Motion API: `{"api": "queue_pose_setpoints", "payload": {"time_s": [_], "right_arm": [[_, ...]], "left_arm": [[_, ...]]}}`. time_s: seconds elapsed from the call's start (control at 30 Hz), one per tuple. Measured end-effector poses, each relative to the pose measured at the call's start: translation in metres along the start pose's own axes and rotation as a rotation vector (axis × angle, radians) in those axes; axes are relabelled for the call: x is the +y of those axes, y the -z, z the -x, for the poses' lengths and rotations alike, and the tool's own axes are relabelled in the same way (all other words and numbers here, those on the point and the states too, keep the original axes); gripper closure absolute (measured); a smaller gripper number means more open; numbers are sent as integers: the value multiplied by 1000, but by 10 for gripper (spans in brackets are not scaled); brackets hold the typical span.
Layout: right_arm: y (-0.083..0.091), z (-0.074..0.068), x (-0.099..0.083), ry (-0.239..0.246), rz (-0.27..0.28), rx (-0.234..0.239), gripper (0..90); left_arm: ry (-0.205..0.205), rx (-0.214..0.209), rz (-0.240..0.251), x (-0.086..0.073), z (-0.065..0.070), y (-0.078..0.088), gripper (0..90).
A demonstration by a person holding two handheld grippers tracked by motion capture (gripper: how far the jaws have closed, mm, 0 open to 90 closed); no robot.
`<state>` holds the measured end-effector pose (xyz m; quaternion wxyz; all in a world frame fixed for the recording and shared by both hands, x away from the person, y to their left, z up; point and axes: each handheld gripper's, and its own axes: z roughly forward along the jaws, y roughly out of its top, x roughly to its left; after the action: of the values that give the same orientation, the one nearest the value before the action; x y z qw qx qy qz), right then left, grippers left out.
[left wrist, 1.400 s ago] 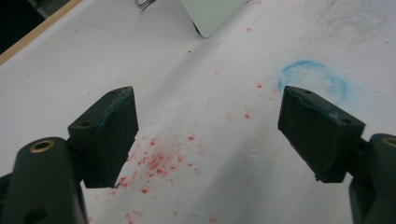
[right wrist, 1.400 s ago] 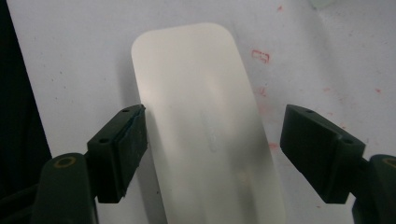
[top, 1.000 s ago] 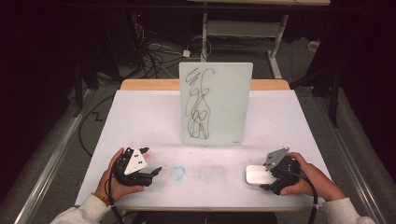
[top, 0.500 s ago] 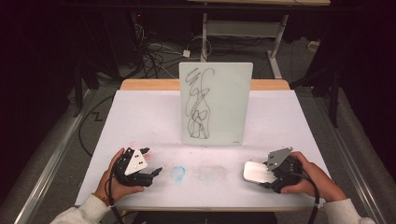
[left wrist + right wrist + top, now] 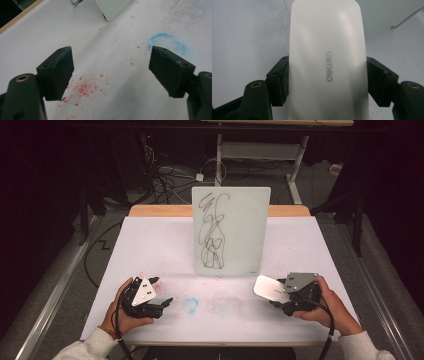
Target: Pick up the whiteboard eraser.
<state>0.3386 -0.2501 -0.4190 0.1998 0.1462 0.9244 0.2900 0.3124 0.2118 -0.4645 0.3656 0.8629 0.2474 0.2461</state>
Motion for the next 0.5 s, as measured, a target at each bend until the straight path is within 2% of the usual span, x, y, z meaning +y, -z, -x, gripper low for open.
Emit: {"api": "queue_pose_setpoints", "payload": {"time_s": [0.1,0.3,0.37,0.5], "right_arm": [[-2,-2,4,-28,59,-67,312],[-2,-3,8,-93,159,-134,312],[-3,-2,8,-97,161,-151,312],[-4,0,9,-103,167,-152,312]], "left_arm": [[3,-2,2,-1,-1,0,192],[7,7,9,-3,-1,4,180],[2,12,9,-4,0,4,180],[8,16,5,-5,1,6,180]]}}
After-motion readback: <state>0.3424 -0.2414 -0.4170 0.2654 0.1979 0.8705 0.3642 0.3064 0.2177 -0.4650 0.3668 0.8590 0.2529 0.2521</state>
